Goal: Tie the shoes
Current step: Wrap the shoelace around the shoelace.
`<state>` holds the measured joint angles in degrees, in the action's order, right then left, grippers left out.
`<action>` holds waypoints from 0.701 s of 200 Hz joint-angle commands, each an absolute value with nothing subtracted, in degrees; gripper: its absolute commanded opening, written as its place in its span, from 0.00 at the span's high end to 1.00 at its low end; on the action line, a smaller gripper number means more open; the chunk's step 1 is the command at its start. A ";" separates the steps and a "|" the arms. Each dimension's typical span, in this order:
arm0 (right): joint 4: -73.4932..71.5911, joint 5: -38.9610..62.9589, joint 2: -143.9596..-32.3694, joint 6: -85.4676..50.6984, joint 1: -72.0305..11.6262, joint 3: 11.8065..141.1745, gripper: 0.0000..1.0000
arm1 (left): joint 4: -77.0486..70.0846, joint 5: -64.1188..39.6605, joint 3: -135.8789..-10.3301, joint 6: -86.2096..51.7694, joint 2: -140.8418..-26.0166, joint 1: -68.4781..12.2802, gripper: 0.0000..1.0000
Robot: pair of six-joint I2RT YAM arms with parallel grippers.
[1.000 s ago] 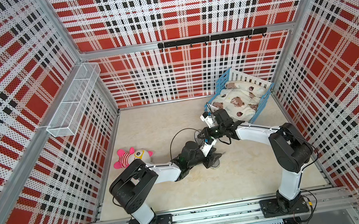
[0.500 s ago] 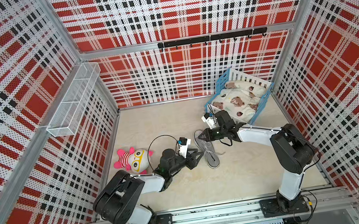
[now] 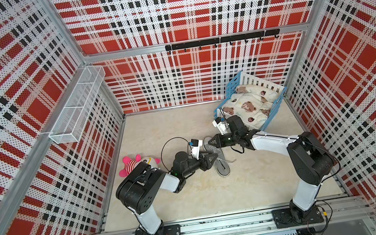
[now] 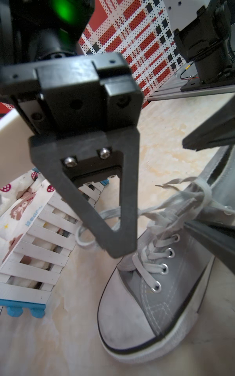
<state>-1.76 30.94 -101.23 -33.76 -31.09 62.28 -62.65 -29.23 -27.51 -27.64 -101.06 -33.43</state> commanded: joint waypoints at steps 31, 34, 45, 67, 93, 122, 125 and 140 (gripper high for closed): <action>-2.99 30.58 -97.98 -33.89 -30.85 61.33 1.00 | -64.09 -27.81 -29.27 -26.47 -104.10 -33.92 0.40; -2.99 30.59 -97.87 -33.86 -30.85 61.35 1.00 | -63.95 -27.55 -29.27 -26.34 -104.19 -33.99 0.40; -3.07 30.60 -97.74 -33.93 -30.85 61.26 1.00 | -63.35 -26.79 -29.33 -25.87 -104.41 -34.20 0.40; -3.14 30.67 -97.83 -34.01 -30.85 61.22 1.00 | -62.41 -26.77 -30.25 -25.31 -105.41 -34.84 0.41; -3.69 30.94 -98.00 -34.34 -30.86 61.11 1.00 | -61.96 -26.61 -31.58 -25.20 -106.55 -35.50 0.45; -3.82 31.03 -98.04 -34.32 -30.85 60.75 1.00 | -61.92 -26.84 -32.43 -25.14 -107.15 -35.39 0.56; -3.86 31.03 -98.01 -34.36 -30.87 60.73 1.00 | -61.80 -26.79 -32.43 -25.09 -107.14 -35.34 0.57; -3.91 30.98 -98.00 -34.32 -30.85 60.47 1.00 | -61.78 -26.94 -32.43 -25.14 -106.92 -35.09 0.63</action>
<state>-2.26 30.85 -99.81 -34.17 -31.09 61.43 -61.49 -26.68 -31.48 -26.00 -106.37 -35.16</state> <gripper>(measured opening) 0.067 0.408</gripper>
